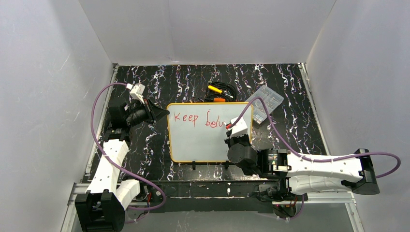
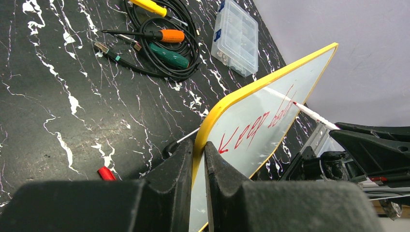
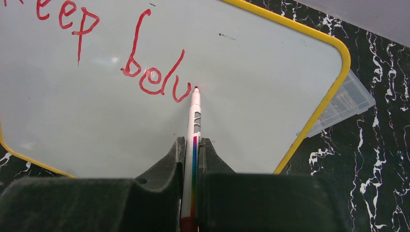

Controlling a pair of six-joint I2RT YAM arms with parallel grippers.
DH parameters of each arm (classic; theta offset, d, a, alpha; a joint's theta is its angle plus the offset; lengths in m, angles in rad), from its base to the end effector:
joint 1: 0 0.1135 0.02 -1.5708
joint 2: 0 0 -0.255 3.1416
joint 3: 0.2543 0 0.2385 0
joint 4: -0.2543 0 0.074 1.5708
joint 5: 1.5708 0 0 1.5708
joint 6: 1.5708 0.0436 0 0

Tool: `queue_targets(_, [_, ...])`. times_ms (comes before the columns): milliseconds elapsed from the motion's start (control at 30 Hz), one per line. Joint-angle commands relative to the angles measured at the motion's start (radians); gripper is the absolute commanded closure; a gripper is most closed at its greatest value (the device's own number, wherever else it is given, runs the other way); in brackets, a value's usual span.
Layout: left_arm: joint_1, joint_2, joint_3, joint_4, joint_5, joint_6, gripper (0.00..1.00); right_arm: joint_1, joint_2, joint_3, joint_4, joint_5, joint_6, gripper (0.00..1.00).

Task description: Write a sentence on the whiteboard

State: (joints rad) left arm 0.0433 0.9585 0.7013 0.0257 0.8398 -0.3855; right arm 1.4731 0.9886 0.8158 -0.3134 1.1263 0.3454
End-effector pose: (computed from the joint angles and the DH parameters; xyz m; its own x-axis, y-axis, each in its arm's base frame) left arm 0.2135 -0.0232 0.2978 -0.4738 -0.2718 -0.8377 0.5579 0.6434 -0.5243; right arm 0.0586 0.1947 0.3026 -0.1614 -0.1544 -0.9747 -0.3140 0.9444 -0.0976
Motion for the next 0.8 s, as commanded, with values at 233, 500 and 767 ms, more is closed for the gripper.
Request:
queue_targets(233, [-0.008,-0.005,0.018,-0.017,0.029,0.009,1.00,0.000,-0.037,0.009,0.046,0.014,-0.024,0.99])
queue_targets(500, [-0.008,-0.004,0.022,-0.021,0.021,0.027,1.00,-0.002,-0.081,-0.024,0.108,-0.036,-0.109,0.99])
queue_targets(767, [-0.008,0.000,0.018,-0.047,0.021,0.036,1.00,-0.072,-0.113,-0.051,0.198,-0.135,-0.214,0.99])
